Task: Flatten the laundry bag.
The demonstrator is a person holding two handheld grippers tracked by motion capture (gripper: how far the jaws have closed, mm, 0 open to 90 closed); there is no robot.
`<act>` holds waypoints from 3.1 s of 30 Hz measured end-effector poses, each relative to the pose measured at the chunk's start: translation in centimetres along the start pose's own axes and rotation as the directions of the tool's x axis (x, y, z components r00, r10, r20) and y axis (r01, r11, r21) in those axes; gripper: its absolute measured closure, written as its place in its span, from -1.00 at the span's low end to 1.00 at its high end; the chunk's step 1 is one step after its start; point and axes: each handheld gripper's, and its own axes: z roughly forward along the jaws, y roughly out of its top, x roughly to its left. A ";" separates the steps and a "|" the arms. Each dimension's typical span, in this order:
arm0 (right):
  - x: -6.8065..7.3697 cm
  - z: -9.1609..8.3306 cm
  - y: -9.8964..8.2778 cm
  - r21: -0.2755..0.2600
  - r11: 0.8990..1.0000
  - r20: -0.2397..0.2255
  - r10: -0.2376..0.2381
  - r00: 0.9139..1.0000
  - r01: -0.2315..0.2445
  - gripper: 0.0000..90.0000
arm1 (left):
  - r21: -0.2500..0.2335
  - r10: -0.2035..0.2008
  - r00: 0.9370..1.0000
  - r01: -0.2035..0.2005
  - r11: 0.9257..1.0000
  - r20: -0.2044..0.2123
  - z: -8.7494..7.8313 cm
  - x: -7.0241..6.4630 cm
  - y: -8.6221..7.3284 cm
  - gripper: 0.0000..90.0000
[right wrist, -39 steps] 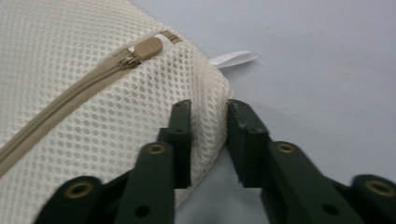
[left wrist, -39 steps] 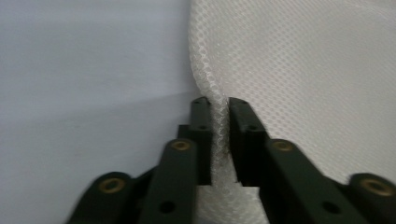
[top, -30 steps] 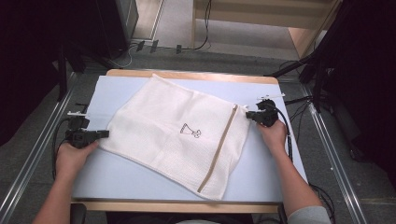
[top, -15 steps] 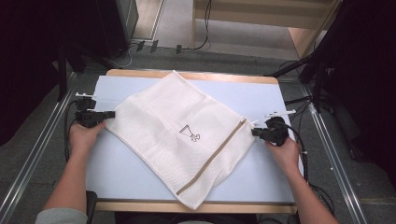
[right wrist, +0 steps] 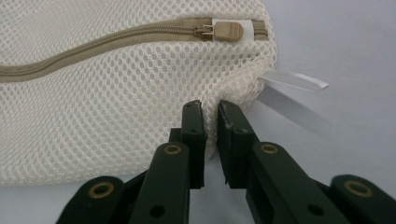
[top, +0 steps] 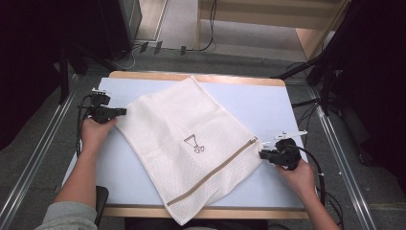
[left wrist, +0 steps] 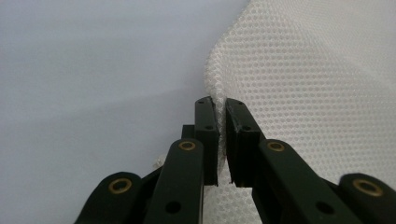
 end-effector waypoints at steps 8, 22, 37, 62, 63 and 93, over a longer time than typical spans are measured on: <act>-1.0 -2.0 0.3 -0.091 0.996 -0.028 0.021 0.999 -0.023 0.48 | -0.037 -0.076 0.996 0.078 0.996 0.050 -1.4 0.5 -0.1 0.19; -1.4 0.1 3.4 -0.162 0.987 -0.023 -0.017 1.000 0.013 0.37 | -0.001 -0.044 0.999 0.044 0.999 0.006 -5.2 -2.4 -4.6 0.13; -1.6 3.6 7.1 -0.145 0.989 -0.035 -0.028 0.999 0.023 0.34 | 0.008 -0.053 0.998 0.053 0.999 0.032 -6.5 -5.8 -9.2 0.19; -1.4 7.5 8.9 -0.068 0.994 0.023 -0.090 0.996 0.092 0.60 | 0.032 0.026 0.998 -0.025 0.999 -0.049 -2.7 -9.9 -9.2 0.60; -1.2 7.4 8.9 -0.059 0.994 0.032 -0.093 0.995 0.095 0.69 | 0.031 0.013 0.999 -0.012 0.999 -0.036 -2.7 -9.6 -9.2 0.66; 1.0 4.7 5.4 -0.049 0.998 -0.028 -0.036 0.999 0.035 0.87 | 0.016 0.003 0.995 -0.005 1.000 0.097 2.3 -5.8 -0.2 0.92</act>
